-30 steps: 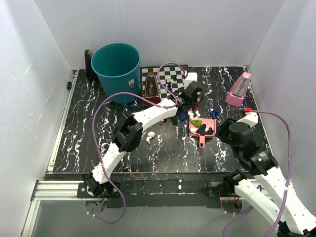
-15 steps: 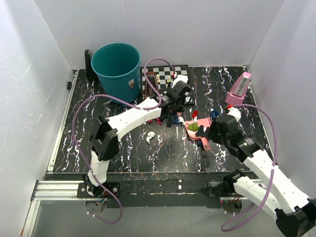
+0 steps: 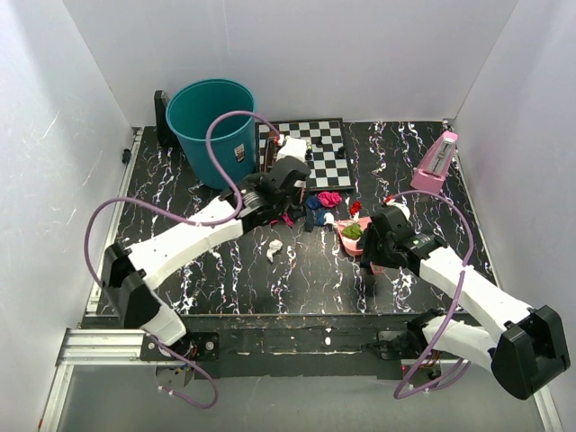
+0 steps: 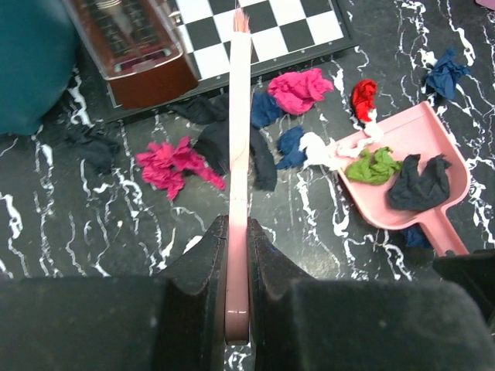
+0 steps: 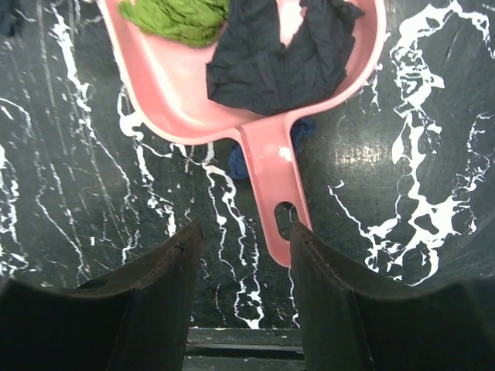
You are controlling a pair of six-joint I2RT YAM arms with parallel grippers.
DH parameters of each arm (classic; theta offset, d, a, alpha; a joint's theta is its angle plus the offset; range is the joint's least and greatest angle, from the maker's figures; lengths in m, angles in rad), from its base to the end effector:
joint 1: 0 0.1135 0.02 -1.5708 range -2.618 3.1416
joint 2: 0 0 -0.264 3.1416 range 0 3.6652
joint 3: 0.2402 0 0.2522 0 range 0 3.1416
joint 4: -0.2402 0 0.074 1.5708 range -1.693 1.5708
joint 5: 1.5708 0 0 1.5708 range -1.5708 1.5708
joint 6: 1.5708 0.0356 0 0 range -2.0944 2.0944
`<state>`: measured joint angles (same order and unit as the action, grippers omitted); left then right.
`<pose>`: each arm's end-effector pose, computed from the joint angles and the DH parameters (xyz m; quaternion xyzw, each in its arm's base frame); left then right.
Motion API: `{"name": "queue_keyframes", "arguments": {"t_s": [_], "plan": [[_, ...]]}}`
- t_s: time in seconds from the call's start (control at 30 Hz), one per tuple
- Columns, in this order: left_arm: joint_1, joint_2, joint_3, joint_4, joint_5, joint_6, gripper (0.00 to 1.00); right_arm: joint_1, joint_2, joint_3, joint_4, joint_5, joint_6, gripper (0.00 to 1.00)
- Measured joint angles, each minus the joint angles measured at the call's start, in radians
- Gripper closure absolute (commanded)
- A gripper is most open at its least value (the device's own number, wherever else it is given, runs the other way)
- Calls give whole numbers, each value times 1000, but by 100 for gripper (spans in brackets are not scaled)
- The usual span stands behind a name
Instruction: Sweep away the paper scraps from the table
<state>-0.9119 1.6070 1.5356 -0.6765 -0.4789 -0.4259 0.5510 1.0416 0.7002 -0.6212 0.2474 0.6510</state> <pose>0.2307 -0.2711 0.3479 0.1222 0.8871 -0.0704 0.4396 0.1747 0.0971 0.2269 0.0842 0.9438 0.0709 0.3116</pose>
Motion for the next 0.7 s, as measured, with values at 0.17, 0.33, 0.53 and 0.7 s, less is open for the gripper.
{"name": "queue_keyframes", "arguments": {"t_s": [0.17, 0.33, 0.53, 0.7], "plan": [[0, -152, -146, 45, -27, 13, 100, 0, 22, -25, -5, 12, 9, 36], [0, -224, -218, 76, -37, 10, 100, 2, 97, -25, -7, 36, 28, 41], [0, -246, -265, 87, -35, -6, 100, 13, 143, -24, -11, 42, 34, 64], [0, -253, -284, 89, -43, -23, 100, 21, 116, -21, -12, 42, 34, 69]]}}
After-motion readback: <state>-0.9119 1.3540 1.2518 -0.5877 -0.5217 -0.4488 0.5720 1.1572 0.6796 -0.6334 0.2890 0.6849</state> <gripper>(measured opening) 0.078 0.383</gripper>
